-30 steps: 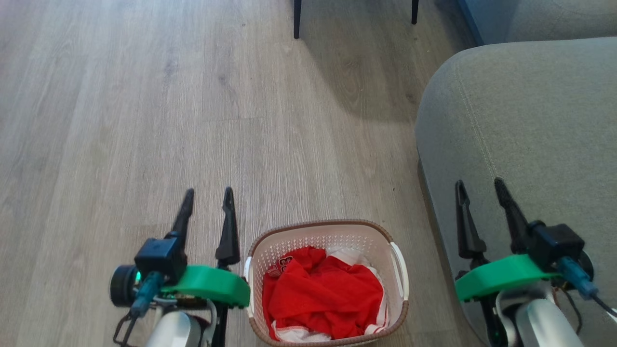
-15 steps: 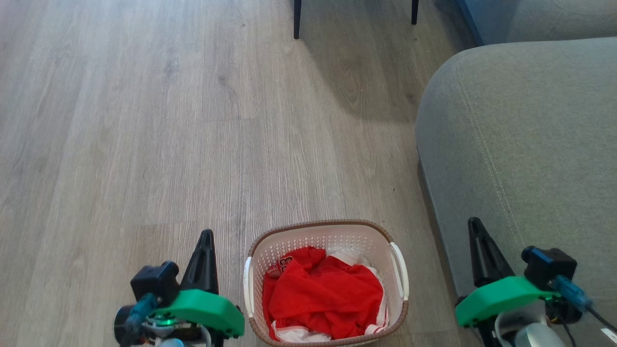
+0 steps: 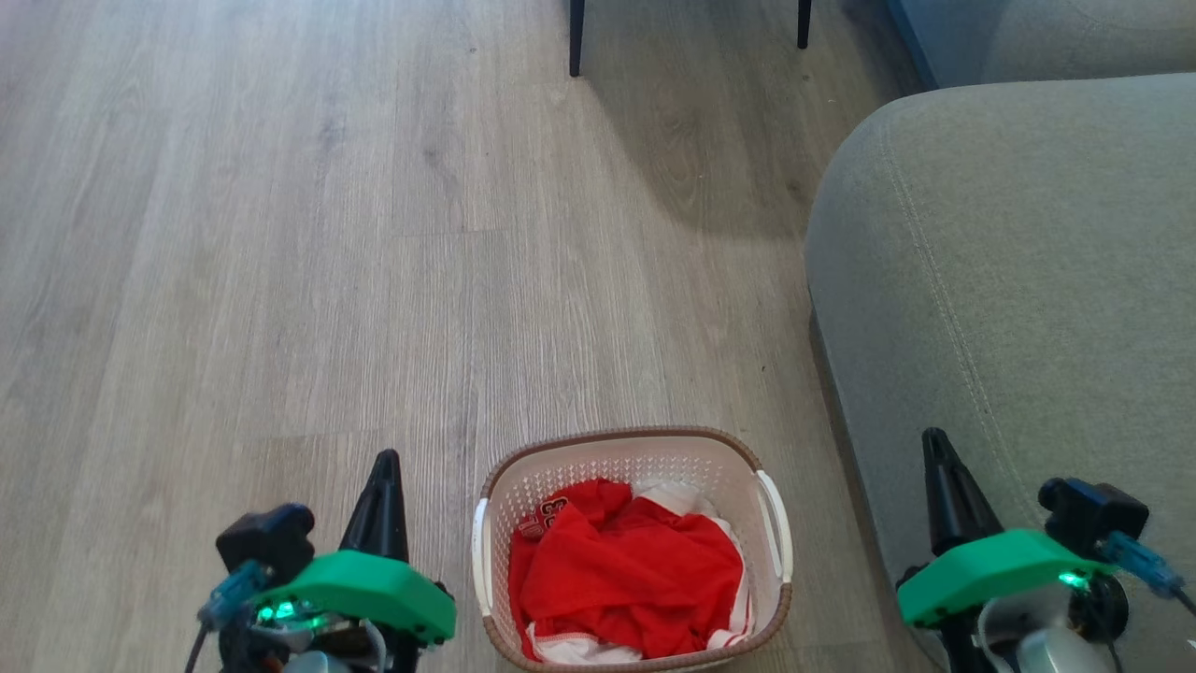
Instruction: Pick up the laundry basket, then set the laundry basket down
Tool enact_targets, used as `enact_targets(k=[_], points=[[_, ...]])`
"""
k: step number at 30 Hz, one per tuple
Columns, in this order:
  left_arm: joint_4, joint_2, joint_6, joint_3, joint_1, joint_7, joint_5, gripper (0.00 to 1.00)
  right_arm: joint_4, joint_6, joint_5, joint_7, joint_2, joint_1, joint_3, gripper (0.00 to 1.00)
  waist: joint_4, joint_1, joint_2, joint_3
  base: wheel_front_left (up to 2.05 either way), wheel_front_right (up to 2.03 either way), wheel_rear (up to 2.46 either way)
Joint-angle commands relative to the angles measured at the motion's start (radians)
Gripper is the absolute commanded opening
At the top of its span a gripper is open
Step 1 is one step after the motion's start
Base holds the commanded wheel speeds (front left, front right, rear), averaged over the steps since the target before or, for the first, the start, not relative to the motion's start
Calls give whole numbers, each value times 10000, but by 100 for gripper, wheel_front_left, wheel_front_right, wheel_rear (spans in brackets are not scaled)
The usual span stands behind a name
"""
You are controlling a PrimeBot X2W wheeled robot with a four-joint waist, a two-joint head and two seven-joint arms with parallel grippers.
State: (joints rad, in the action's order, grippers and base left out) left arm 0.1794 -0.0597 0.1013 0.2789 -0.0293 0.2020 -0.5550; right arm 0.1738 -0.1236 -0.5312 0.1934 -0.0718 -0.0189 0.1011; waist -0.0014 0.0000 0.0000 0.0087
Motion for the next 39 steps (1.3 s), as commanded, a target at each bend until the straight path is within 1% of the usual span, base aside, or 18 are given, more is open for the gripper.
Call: enact_targets(k=[1,39], points=[[-264,-108,-109,-216,559,-45,-262,0,-286,-15,-282,-69,-92,526,-66,0,1,0,0,-1,0,0,0],[55,-216,-940,-1354,843,-1005,-4332,0,75,-36,-4377,-1042,-112,788,-660,0,5,0,0,-21,0,0,0]])
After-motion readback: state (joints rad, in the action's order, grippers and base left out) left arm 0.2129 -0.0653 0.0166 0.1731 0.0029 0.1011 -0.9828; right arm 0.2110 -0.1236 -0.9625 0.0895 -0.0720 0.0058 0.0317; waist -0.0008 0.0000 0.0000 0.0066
